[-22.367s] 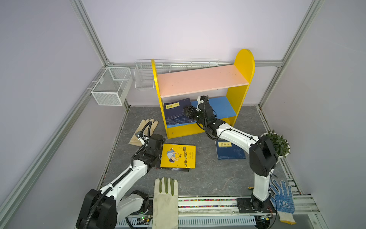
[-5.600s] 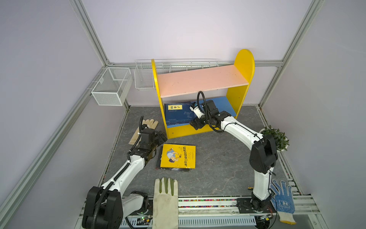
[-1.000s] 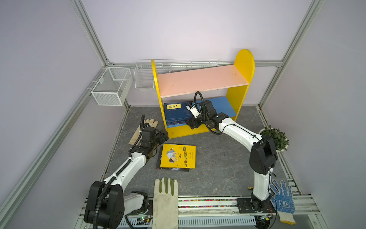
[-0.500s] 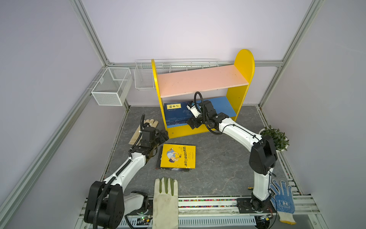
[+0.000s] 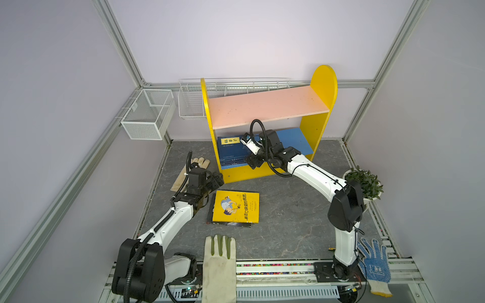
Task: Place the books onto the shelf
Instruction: 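Push the flattened dark blue book stack deeper into the shelf with the right gripper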
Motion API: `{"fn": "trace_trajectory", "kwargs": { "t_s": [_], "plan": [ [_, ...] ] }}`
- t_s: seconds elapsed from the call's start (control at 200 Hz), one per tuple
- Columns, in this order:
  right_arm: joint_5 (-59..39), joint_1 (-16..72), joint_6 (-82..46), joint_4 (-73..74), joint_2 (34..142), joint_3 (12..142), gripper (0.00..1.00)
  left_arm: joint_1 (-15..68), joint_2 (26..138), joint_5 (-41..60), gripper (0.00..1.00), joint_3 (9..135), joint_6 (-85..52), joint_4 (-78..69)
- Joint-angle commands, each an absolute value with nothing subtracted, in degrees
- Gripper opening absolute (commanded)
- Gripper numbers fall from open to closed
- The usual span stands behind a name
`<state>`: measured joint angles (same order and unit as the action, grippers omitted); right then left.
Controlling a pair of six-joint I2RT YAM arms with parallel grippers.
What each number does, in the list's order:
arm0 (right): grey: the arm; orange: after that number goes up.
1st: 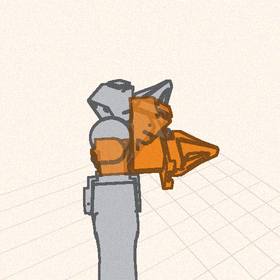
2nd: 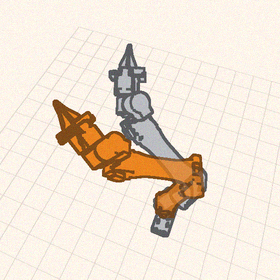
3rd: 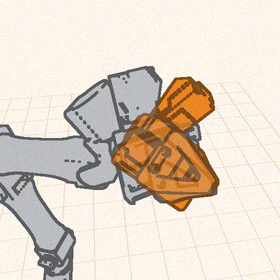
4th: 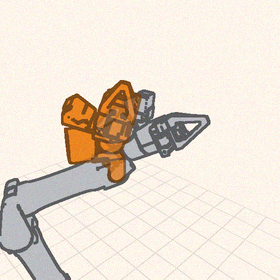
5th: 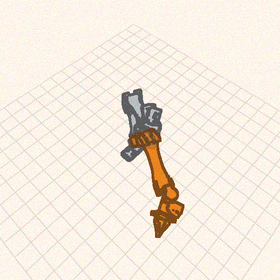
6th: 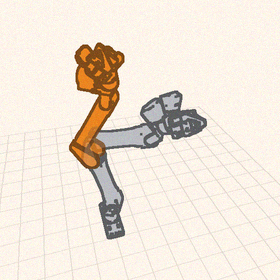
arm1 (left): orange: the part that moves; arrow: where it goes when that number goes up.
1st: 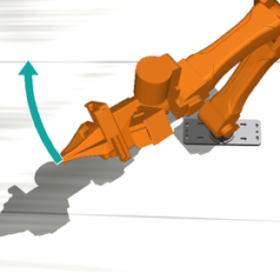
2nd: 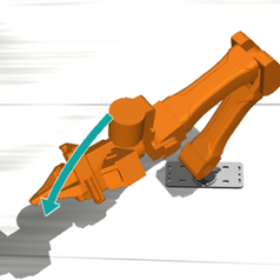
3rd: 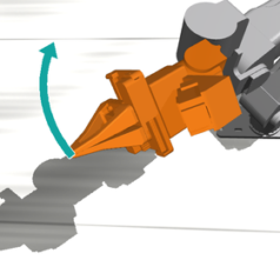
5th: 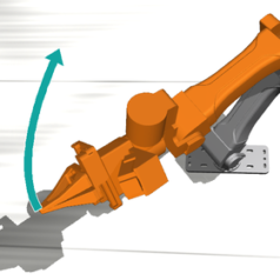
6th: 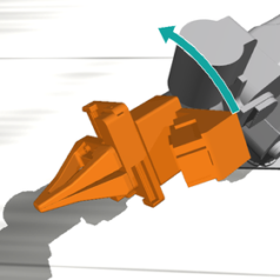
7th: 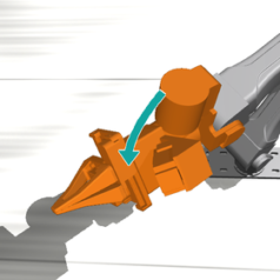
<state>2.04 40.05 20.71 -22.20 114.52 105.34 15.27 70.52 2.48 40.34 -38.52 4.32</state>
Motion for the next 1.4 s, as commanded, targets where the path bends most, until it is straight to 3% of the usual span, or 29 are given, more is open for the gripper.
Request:
{"fn": "trace_trajectory", "kwargs": {
  "t_s": [0.0,1.015,1.395],
  "plan": [
    [4.5,41.4,28.0,-25.0,117.0,107.8,0.91,15.3,70.9,2.3,0.82,42.3,-38.4,3.6],
    [6.5,41.7,26.1,-25.3,125.4,119.6,0.90,15.3,70.1,1.9,0.82,41.7,-37.9,4.2],
    [2.6,40.7,27.3,-26.4,124.8,119.8,0.90,15.2,70.3,2.1,0.82,41.9,-37.8,4.2]
  ]
}}
